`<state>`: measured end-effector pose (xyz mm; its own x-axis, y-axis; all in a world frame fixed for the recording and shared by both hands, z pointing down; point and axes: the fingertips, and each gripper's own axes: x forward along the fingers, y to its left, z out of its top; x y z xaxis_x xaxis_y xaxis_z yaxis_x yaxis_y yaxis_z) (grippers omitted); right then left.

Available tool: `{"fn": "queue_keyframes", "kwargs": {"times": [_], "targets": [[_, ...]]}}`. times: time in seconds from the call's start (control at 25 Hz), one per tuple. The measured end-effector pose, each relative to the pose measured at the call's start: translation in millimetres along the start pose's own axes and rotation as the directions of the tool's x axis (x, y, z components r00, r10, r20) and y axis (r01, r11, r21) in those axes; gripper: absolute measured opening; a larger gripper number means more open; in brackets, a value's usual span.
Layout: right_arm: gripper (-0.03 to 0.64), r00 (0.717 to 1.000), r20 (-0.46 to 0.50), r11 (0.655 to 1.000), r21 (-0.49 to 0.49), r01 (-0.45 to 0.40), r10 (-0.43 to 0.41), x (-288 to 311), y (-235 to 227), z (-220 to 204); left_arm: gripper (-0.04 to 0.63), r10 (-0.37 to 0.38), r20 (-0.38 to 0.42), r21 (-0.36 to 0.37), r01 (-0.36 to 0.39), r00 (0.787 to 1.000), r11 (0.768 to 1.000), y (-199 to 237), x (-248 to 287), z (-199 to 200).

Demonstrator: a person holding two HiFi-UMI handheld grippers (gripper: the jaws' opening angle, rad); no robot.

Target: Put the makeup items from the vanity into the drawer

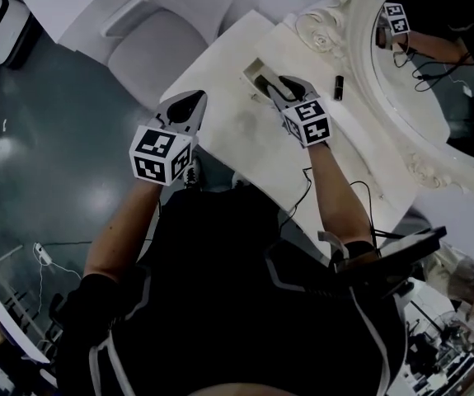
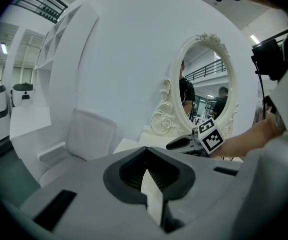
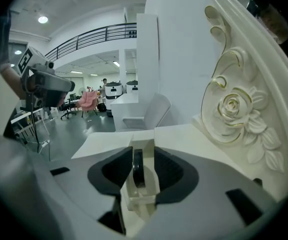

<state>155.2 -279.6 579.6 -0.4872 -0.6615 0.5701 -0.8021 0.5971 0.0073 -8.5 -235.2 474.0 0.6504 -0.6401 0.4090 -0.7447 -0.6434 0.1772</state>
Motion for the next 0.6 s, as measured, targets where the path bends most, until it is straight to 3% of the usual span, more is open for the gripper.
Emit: {"fn": "queue_keyframes", "kwargs": {"times": [0.32, 0.6], "targets": [[0.127, 0.990, 0.118, 0.995, 0.080, 0.062, -0.071, -51, 3, 50, 0.003, -0.093, 0.056, 0.023, 0.092, 0.994, 0.995, -4, 1, 33], [0.109, 0.961, 0.213, 0.981, 0.111, 0.157, -0.177, -113, 4, 97, 0.003, -0.174, 0.124, 0.067, 0.167, 0.977, 0.984, -10, -1, 71]]}}
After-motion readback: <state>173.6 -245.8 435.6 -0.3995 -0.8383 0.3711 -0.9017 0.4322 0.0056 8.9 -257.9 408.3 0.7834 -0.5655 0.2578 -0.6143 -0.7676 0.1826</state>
